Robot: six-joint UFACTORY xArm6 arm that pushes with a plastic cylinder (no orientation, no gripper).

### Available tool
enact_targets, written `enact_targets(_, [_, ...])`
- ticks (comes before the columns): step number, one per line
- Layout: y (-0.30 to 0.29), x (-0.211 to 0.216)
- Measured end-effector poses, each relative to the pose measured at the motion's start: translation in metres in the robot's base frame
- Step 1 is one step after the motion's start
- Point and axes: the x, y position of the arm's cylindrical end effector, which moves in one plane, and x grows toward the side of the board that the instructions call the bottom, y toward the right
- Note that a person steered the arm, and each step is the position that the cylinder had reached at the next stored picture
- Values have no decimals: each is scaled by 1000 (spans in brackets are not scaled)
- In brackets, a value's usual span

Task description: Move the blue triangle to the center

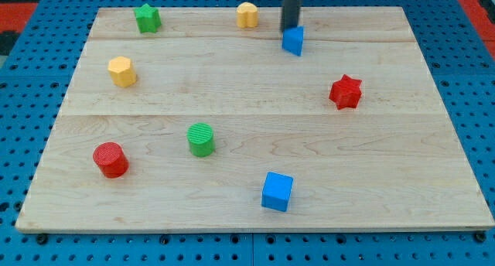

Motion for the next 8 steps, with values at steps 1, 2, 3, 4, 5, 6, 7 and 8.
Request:
enact_targets(1, [-28, 52])
enact_targets(2, [-27, 5])
enact_targets(3, [21, -18])
enact_targets(4, [16, 71])
enact_targets(5, [-30, 144])
enact_targets(6, [-38, 133])
enact_targets(7, [-19, 88])
enact_targets(8, [-2, 94])
